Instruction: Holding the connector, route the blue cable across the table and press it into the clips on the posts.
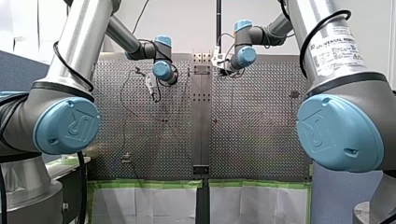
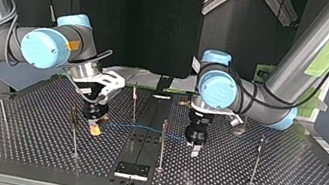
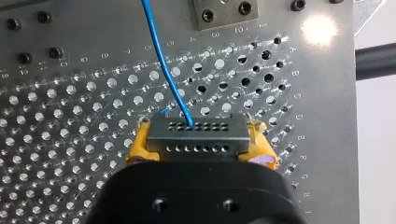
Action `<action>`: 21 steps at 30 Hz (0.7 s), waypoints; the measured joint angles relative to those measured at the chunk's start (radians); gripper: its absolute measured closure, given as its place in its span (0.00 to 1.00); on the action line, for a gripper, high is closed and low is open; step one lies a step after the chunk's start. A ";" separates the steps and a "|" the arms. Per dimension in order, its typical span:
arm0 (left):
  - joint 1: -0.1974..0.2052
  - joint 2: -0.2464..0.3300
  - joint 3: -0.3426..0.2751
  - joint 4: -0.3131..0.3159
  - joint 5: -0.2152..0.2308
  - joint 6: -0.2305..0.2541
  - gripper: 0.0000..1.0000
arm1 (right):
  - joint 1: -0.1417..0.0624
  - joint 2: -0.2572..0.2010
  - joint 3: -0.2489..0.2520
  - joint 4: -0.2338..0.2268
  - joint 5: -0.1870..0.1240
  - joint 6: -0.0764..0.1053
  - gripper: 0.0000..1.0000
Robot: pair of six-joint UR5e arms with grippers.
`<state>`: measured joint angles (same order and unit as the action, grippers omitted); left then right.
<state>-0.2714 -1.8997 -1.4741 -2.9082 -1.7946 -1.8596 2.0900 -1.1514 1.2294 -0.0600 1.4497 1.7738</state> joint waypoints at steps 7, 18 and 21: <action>-0.010 0.010 -0.001 -0.067 -0.005 0.006 0.00 | 0.000 0.000 0.000 0.002 -0.001 0.000 1.00; -0.045 0.103 -0.074 -0.109 0.009 -0.005 0.00 | 0.000 0.000 0.000 0.004 -0.002 -0.002 1.00; -0.056 0.131 -0.098 -0.111 0.026 -0.012 0.00 | 0.000 0.000 0.000 0.005 -0.001 -0.001 1.00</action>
<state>-0.3270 -1.7686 -1.5726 -3.0187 -1.7684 -1.8712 2.0900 -1.1514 1.2295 -0.0555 1.4482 1.7724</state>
